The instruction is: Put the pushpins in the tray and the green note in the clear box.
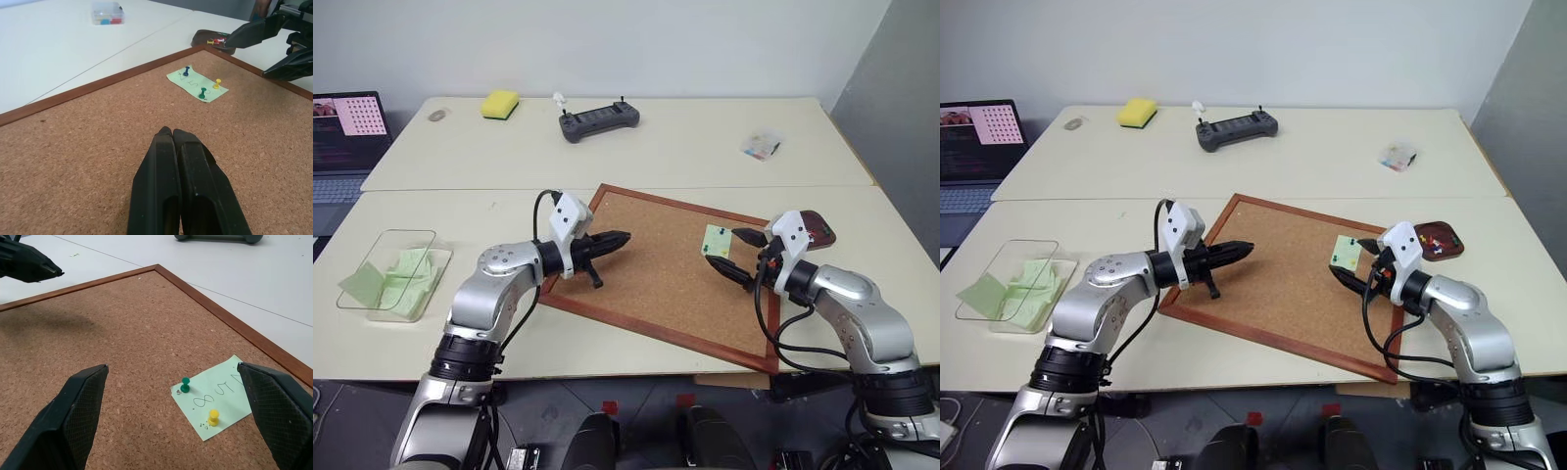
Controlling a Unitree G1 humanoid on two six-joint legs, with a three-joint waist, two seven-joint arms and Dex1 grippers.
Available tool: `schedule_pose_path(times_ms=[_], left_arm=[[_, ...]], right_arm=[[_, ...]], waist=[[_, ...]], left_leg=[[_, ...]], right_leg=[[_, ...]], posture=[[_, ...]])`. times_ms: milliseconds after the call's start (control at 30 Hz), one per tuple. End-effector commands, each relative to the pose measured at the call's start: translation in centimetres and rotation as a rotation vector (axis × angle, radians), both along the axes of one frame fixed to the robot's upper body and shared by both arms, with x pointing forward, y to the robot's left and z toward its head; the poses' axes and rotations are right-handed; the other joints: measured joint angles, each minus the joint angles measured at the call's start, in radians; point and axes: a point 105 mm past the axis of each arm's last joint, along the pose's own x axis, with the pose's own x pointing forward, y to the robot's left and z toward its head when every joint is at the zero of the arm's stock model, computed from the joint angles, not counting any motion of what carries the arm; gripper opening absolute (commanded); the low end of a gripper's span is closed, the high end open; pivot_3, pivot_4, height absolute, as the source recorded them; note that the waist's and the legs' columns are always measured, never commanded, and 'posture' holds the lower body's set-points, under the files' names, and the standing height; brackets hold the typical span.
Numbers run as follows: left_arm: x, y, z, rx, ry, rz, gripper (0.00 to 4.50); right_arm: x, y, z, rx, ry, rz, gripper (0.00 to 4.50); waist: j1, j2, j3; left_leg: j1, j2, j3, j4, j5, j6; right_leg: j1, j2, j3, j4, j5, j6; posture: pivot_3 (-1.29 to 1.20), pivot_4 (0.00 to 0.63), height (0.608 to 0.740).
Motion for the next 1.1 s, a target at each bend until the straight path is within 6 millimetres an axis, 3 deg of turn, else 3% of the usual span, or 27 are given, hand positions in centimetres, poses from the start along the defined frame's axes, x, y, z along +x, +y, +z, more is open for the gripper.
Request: schedule_pose_path(times_ms=[33, 233, 533, 867, 1100], left_arm=[[0.5, -0.8, -1.1, 0.051, 0.033, 0.017, 0.05], [0.6, -1.1, -5.2, 0.161, 0.128, 0.032, 0.05], [-0.6, -1.4, -6.7, 0.205, 0.173, -0.009, 0.05], [-0.5, -1.4, -6.3, 0.214, 0.147, -0.002, 0.0], [-0.9, -1.4, -6.2, 0.216, 0.148, -0.002, 0.0]], right_arm=[[0.8, 0.6, 1.2, 0.013, -0.051, 0.0, 4.5], [3.0, 0.6, 1.0, -0.005, -0.045, -0.057, 4.5], [5.4, -0.1, -0.6, -0.037, -0.013, -0.104, 4.5], [6.5, -0.3, -1.7, -0.044, 0.001, -0.104, 2.57], [7.0, -0.9, -1.9, -0.048, -0.006, -0.141, 0.95]], waist=[[0.0, 0.0, 0.0], [0.0, 0.0, 0.0], [0.0, 0.001, -0.001], [0.0, 0.001, -0.001], [0.0, 0.001, -0.001]], left_leg=[[0.0, 0.0, 0.0, 0.0, 0.0, 0.0], [0.0, -0.001, 0.0, 0.0, 0.0, 0.0], [0.001, -0.001, 0.0, 0.0, 0.0, 0.0], [0.001, 0.0, 0.0, 0.0, 0.0, 0.0], [0.001, 0.0, 0.0, 0.0, 0.0, 0.0]], right_leg=[[0.0, 0.0, 0.0, 0.0, 0.0, 0.0], [0.0, 0.0, 0.0, 0.0, 0.0, 0.0], [0.0, 0.0, 0.0, 0.0, 0.0, 0.0], [0.0, 0.0, 0.0, 0.0, 0.0, 0.0], [0.0, 0.0, 0.0, 0.0, 0.0, 0.0]], posture=[[0.0, 0.15, 0.74], [0.0, 0.15, 0.74], [0.0, 0.15, 0.74], [0.0, 0.15, 0.74], [0.0, 0.15, 0.74]])
